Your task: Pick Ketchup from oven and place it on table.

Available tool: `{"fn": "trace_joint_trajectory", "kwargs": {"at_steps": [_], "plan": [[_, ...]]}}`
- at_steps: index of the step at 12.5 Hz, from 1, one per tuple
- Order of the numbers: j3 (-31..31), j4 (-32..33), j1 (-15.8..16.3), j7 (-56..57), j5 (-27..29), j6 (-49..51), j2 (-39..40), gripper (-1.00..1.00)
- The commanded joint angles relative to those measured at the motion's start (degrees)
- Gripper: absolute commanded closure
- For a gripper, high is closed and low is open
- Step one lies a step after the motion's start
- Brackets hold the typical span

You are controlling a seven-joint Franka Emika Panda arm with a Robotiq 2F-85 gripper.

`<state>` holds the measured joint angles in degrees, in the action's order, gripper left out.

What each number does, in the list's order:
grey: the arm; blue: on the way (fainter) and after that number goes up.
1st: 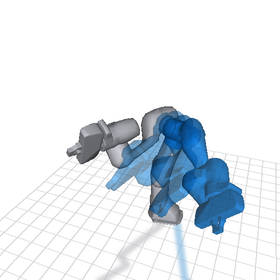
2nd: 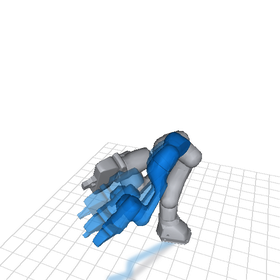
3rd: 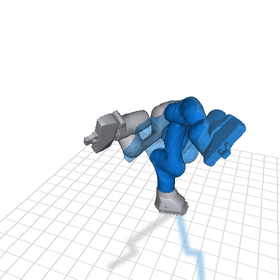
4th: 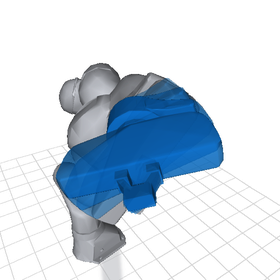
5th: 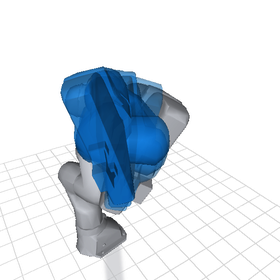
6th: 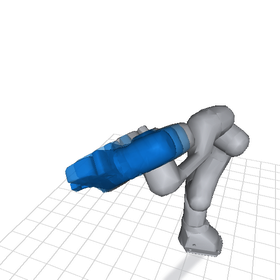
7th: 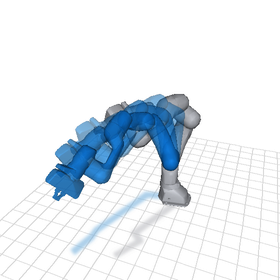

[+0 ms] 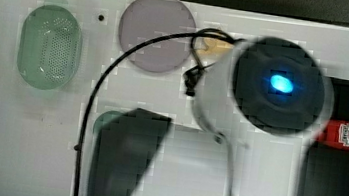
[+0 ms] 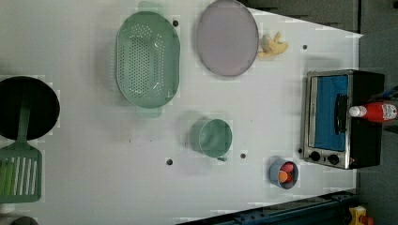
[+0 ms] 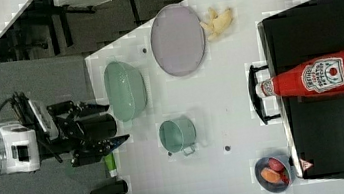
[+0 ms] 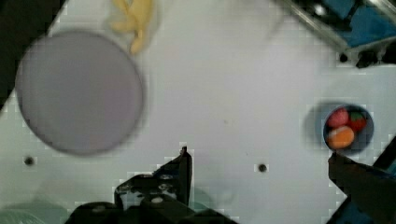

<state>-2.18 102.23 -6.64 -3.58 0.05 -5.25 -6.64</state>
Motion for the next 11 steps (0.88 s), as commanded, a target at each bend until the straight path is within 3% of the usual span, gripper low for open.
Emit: {"fn": "trace_joint_trajectory", "kwargs": {"at_steps": [1, 11], "plan": [[-5.47, 1.16, -1.29, 2.21, -0.57, -0.83, 2.21, -1.0], [-26.14, 1.14, -1.83, 2.28, -0.57, -20.27, 14.04, -1.0]]}}
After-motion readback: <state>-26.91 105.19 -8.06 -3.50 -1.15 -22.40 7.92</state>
